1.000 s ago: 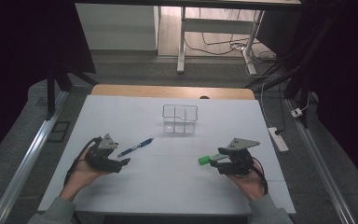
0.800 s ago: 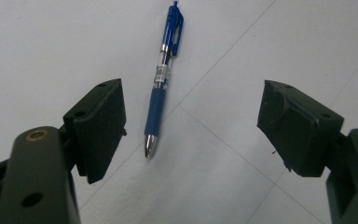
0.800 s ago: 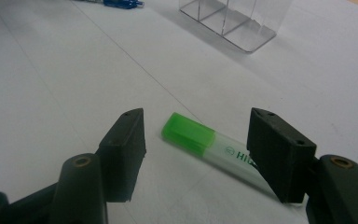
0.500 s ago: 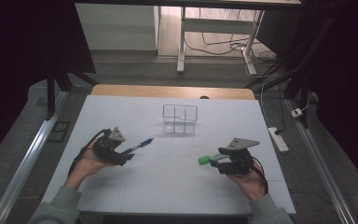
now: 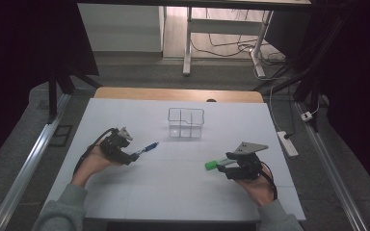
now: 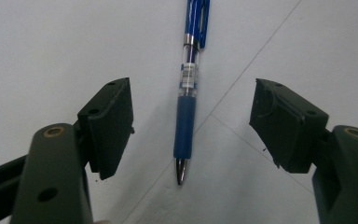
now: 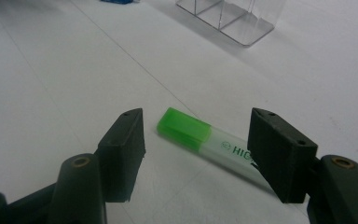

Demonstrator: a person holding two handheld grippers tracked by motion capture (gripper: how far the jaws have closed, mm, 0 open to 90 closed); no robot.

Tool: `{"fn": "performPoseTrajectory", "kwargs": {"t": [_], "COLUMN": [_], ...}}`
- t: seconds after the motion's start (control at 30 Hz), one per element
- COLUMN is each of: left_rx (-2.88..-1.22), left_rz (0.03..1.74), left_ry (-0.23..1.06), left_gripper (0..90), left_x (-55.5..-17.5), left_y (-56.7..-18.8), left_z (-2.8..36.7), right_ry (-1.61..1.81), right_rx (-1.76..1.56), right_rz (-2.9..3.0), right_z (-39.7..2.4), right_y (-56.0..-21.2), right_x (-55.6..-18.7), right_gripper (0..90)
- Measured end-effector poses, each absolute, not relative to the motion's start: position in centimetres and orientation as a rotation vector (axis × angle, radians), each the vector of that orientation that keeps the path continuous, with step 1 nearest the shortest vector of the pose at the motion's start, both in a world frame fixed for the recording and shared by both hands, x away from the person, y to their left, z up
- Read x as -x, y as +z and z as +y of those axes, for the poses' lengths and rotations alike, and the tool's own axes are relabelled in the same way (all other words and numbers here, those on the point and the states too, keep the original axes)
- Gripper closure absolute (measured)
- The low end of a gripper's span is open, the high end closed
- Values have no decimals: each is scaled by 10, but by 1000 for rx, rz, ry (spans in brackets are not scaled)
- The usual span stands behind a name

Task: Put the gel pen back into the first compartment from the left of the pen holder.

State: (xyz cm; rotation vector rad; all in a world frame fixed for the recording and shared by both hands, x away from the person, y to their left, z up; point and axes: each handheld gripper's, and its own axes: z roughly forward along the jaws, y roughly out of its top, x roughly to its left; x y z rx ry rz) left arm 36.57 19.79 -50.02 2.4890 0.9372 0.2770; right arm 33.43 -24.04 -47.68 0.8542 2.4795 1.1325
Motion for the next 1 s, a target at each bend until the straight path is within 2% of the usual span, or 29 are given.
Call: {"fn": "performPoseTrajectory", "kwargs": {"t": [0.2, 0.53, 1.0], "left_rx": [-2556, -2632, -2645], "left_rz": [934, 907, 854], "left_ry": [259, 204, 142], "left_gripper": [347, 534, 696], "left_x": [-372, -379, -380], "left_y": [-509, -514, -515], "left_z": [191, 190, 190], "right_ry": [1128, 1122, 1119], "right_rx": [-853, -861, -853], "right_rz": [2480, 2476, 2477], "right_z": [-241, -243, -241], "right_y": [-477, -476, -477], "right_x": [-335, -335, -335], "right_gripper": [366, 366, 363]}}
